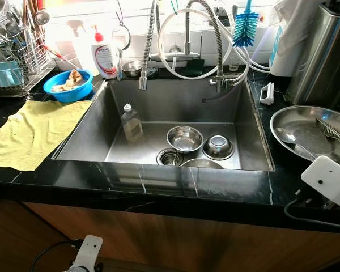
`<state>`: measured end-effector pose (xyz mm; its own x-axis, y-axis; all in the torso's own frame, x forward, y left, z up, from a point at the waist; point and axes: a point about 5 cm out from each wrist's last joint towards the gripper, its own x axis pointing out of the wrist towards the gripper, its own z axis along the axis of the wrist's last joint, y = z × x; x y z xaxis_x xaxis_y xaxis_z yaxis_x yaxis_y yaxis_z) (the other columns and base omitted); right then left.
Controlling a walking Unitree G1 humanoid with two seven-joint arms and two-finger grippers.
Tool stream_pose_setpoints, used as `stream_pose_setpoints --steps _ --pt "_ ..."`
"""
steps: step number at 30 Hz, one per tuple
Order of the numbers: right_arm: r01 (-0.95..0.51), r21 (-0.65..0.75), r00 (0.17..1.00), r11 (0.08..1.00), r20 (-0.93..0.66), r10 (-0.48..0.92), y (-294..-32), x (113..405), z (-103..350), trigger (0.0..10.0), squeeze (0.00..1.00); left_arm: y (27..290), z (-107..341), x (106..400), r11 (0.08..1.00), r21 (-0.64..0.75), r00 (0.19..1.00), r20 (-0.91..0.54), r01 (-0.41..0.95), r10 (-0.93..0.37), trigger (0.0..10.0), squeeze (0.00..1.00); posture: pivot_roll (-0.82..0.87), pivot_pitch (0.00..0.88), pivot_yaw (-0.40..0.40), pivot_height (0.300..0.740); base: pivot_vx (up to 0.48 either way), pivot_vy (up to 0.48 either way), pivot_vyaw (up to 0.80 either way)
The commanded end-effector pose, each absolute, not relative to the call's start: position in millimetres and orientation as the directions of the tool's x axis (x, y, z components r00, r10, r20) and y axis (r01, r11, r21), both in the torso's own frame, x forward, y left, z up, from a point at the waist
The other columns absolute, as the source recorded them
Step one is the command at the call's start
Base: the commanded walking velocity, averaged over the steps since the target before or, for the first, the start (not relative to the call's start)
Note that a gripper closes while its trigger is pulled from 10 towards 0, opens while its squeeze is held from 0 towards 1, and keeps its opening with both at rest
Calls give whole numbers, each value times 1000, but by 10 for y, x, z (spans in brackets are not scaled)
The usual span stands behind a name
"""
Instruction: Kitchen organization
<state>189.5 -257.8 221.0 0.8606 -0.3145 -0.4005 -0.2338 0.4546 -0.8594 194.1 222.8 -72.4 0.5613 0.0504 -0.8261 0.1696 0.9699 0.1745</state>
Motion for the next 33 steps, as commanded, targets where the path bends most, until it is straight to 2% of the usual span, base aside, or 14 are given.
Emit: stream_pose_setpoints --steps 1,17,20,21,22,23,24,28,29,30,31,33 --pt "-230 -867 866 442 -389 -313 -2560 1890 2235 0 0 2267 -735 1910 969 182 543 -837 166 64 10000 0 -248 0 98 740 0 0 0" --pt "-223 -875 867 430 -380 -324 -2573 1898 2261 0 0 2262 -739 1904 970 179 542 -838 166 62 10000 0 -248 0 99 740 0 0 0" --pt "-184 -890 885 416 -335 -324 -2568 1931 2315 0 0 2265 -738 1903 970 181 542 -838 165 64 10000 0 -248 0 99 740 0 0 0" --pt "-143 -903 901 405 -288 -324 -2562 1963 2370 4824 0 2266 -738 1904 970 181 542 -838 165 64 10000 0 -248 0 99 740 0 0 0" --pt "-128 -907 906 402 -272 -324 -2559 1974 2389 4824 0 2266 -738 1904 970 181 542 -838 164 64 10000 0 -248 0 99 740 0 0 0" --pt "-113 -908 910 403 -257 -325 -2556 1983 2407 9412 0 2266 -738 1904 970 181 542 -838 164 65 10000 0 -248 0 99 740 0 0 0" --pt "-95 -909 915 405 -240 -324 -2548 1996 2431 10000 0 2265 -738 1905 970 181 542 -838 164 65 10000 0 -248 0 100 740 0 0 0" --pt "24 -918 942 396 -112 -316 -2510 2065 2587 10000 0 2260 -737 1910 970 180 543 -837 164 64 10000 0 -250 0 102 740 0 0 0" --pt "51 -902 949 428 -90 -303 -2488 2088 2609 10000 0 2257 -737 1911 970 180 543 -837 164 63 10000 0 -250 0 102 740 0 0 0" --pt "97 -801 976 591 -39 -213 -2336 2175 2641 10000 0 2244 -738 1914 970 179 544 -837 166 61 10000 0 -254 0 103 740 0 0 0" --pt "97 -801 976 591 -39 -213 -2336 2175 2641 10000 0 2244 -738 1914 970 179 544 -837 166 61 10000 0 -254 0 103 740 0 0 0" --pt "30 -763 995 646 -41 -95 -2167 2270 2598 10000 0 2230 -737 1923 968 181 546 -836 173 59 10000 0 -253 0 106 740 0 0 0"
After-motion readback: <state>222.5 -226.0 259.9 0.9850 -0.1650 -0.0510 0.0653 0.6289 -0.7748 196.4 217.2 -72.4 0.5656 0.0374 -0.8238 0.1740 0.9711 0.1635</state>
